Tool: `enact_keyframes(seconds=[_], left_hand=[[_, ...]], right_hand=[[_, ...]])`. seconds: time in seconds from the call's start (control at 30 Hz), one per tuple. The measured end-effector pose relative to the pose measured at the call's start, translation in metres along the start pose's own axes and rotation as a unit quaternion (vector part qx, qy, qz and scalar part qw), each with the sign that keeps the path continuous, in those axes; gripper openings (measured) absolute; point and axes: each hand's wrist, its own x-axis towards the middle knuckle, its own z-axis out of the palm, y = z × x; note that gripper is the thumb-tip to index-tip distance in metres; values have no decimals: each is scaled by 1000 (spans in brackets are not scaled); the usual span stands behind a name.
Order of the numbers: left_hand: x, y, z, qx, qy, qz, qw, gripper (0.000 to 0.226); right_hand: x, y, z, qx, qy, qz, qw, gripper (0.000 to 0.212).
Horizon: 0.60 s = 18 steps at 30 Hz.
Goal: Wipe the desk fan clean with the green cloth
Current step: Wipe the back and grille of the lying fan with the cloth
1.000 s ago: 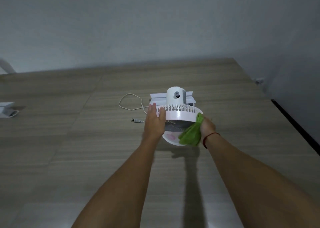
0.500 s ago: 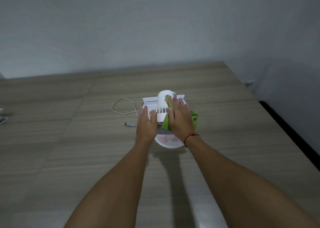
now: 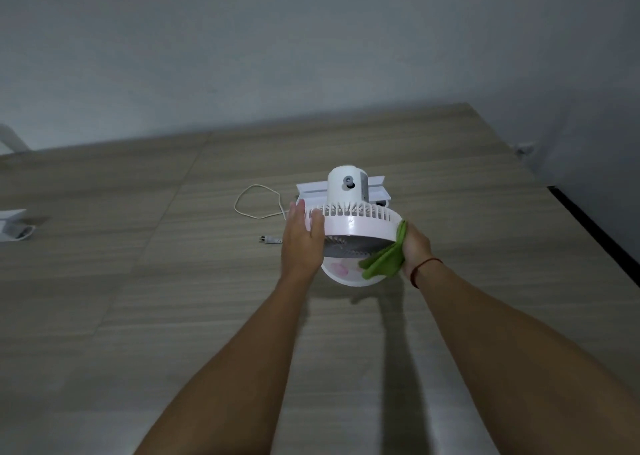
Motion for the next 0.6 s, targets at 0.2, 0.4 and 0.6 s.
enact_keyframes(seconds=[0.2, 0.4, 0.6], left_hand=[[2, -5, 2, -14, 33, 16, 999, 43], [3, 16, 3, -11, -3, -38, 999, 53], [0, 30, -5, -61, 27, -85, 994, 49]], right_hand=[[0, 3, 1, 53, 5, 4, 999, 32], [-38, -21, 28, -108, 146, -238, 954, 43], [-75, -30, 61, -359, -19, -460, 812, 36]])
